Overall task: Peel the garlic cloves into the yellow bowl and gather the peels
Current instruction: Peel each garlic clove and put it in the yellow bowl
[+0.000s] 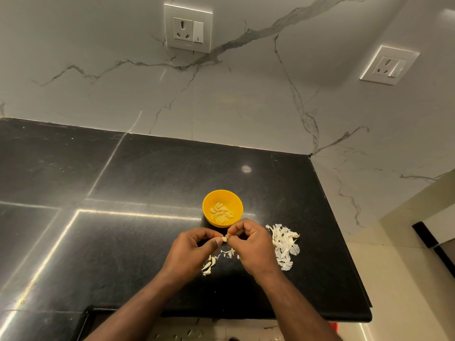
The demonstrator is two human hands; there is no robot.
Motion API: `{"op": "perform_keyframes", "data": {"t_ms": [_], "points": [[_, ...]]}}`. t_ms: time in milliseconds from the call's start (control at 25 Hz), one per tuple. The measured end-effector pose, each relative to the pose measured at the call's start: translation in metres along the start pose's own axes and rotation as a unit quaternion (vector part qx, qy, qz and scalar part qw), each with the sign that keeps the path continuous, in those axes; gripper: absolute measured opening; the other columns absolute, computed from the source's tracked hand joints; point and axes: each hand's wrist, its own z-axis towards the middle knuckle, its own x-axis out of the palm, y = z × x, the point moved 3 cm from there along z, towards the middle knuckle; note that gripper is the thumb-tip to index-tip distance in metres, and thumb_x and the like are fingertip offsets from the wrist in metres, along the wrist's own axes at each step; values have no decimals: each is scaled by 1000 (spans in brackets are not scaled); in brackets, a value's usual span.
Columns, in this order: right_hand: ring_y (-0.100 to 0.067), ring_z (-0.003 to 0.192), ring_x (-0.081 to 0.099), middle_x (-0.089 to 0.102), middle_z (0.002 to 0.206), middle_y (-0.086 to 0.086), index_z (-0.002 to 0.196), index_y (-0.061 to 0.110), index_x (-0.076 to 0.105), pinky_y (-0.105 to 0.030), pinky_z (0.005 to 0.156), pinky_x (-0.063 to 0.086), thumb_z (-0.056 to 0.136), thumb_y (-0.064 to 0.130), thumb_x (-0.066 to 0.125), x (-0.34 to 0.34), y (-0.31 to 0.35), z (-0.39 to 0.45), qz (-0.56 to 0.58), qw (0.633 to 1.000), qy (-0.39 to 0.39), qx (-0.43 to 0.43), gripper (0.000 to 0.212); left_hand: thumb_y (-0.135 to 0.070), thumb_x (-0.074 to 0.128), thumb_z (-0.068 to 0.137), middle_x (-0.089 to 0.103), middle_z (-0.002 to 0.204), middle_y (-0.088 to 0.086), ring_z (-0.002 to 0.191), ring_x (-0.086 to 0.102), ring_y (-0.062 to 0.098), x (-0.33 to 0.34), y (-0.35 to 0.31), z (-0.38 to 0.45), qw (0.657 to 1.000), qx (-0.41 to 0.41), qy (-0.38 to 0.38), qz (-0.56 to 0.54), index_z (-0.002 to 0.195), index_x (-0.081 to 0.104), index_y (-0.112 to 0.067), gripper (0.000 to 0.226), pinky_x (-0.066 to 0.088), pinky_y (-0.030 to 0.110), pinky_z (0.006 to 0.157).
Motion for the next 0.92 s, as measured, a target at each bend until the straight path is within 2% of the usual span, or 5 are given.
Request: {"op": "perform_keyframes", "data": {"t_ms": [200,440,640,800,920], "points": [[-3,72,65,73,76,10,82,24,77,-25,66,53,83,12,68,-6,-9,1,-64,997,13,36,15,-14,68,94,72,69,-5,62,62,0,0,2,2,999,-20,0,-25,92,76,-19,10,48,14,59],[2,83,61,63,101,11,91,23,78,-4,69,42,87,21,74,-14,-11,4,-119,993,8,18,5,-21,69,94,74,72,-2,63,63,7,-1,11,4,999,-50,-3,-15,91,76,-20,8,50,23,60],[6,92,66,73,93,17,100,25,79,-14,83,51,89,14,70,-11,4,-1,-55,997,49,-8,17,-19,71,92,74,70,-2,63,65,4,-2,11,4,999,-48,-15,-13,89,77,-19,7,49,21,60],[-2,76,67,74,78,14,87,28,79,-23,70,54,86,24,72,-4,7,-5,-66,994,87,-3,9,-20,72,91,76,76,-1,69,69,8,-2,11,3,999,-38,-21,-9,88,77,-22,6,52,23,64],[-1,78,67,73,80,15,91,27,79,-23,71,53,87,27,70,-2,6,-6,-86,993,82,-13,10,-20,73,91,77,80,-2,76,72,15,-1,11,1,999,-37,-15,-13,90,76,-21,3,57,28,68]]}}
